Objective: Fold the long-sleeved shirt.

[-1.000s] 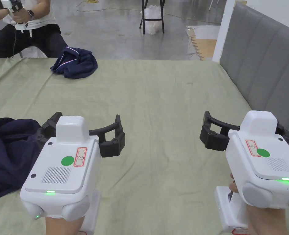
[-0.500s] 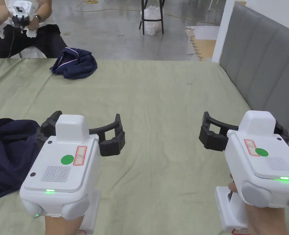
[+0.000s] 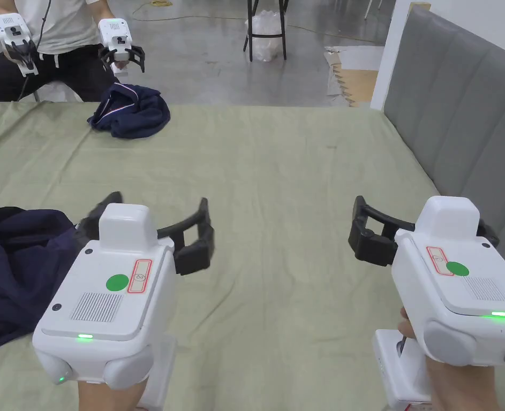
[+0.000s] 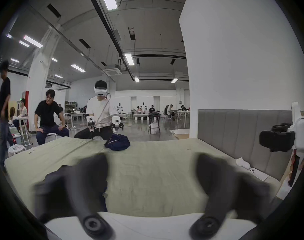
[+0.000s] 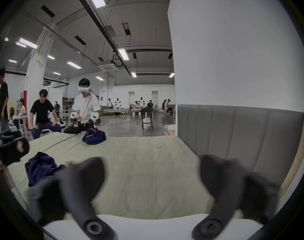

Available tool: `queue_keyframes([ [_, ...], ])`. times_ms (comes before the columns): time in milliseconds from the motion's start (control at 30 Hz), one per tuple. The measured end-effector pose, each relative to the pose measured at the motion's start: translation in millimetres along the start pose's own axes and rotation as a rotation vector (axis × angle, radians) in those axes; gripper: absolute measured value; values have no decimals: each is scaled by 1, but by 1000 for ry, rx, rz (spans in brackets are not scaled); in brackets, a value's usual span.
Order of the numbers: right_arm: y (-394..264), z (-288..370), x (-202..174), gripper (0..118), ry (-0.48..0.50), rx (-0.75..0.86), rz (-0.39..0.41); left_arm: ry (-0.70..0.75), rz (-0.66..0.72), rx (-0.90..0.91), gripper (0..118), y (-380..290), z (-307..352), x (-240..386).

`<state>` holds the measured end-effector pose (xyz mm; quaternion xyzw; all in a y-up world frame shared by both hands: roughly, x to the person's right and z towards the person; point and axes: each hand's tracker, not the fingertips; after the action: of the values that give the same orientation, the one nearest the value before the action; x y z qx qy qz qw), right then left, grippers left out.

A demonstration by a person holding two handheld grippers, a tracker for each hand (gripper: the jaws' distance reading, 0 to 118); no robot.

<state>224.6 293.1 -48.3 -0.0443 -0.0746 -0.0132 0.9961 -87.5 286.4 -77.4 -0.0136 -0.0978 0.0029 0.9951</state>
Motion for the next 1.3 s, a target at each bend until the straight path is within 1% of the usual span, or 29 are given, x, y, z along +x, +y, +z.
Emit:
queue_keyframes([
  [33,0,0,-1,0,-9,6,3,20,-9,12,11,-1,0,2],
  [100,-5,-6,-7,0,-77,2,33,139,-93,-3,10,-3,-3,3],
  [133,-8,-8,-8,0,-63,-6,24,71,-51,5,10,-1,-2,-2],
  [167,-10,-9,-8,0,-31,-27,13,57,-26,2,10,-1,-1,-10],
  [200,-11,-10,-11,0,-14,-29,11,75,-12,9,10,0,1,-19],
  [267,-10,-14,-26,0,-32,-17,41,138,-7,29,10,4,5,-35],
  [300,-9,-18,-35,0,-20,-19,43,152,-7,28,10,6,9,-43],
  [333,-8,-22,-46,0,34,-17,36,171,-8,28,10,8,13,-54],
  [433,1,-28,-91,0,143,7,18,304,-32,44,10,12,38,-90],
  [533,7,-30,-148,0,313,13,-8,431,-30,27,10,16,68,-133],
  [567,7,-29,-168,0,375,9,-12,472,-39,28,10,15,79,-138],
  [600,7,-27,-186,0,436,7,-8,503,-43,22,10,16,87,-148],
  [633,10,-24,-202,0,473,13,2,525,-41,15,10,17,92,-156],
  [700,13,-20,-228,0,511,15,33,534,-42,-1,10,17,101,-161],
  [767,16,-19,-243,0,532,15,33,533,-39,-22,10,16,102,-167],
  [833,17,-20,-251,0,551,14,29,518,-11,-91,12,14,98,-170],
  [867,17,-20,-253,0,552,15,30,508,7,-136,17,14,91,-176],
  [900,17,-20,-255,0,555,15,33,502,34,-189,30,12,81,-184],
  [933,16,-21,-256,0,560,12,40,476,94,-250,56,10,69,-195],
  [967,15,-21,-258,0,563,6,51,445,166,-328,79,6,54,-209],
  [1000,13,-22,-259,0,564,-1,60,416,244,-413,97,1,36,-223],
  [1033,11,-23,-260,0,564,-7,67,402,318,-489,108,-6,18,-237],
  [1067,8,-24,-261,0,564,-15,73,388,369,-563,109,-17,-5,-254],
  [1100,6,-25,-262,0,563,-21,73,360,411,-565,109,-29,-23,-268],
  [1133,3,-26,-262,0,564,-28,72,339,410,-595,109,-39,-41,-278],
  [1200,-4,-32,-265,0,583,-55,86,396,423,-716,109,-64,-82,-297],
  [1267,-10,-38,-269,0,580,-78,120,435,464,-770,108,-90,-109,-313],
  [1300,-12,-42,-270,0,575,-93,136,469,491,-806,105,-100,-119,-318],
])
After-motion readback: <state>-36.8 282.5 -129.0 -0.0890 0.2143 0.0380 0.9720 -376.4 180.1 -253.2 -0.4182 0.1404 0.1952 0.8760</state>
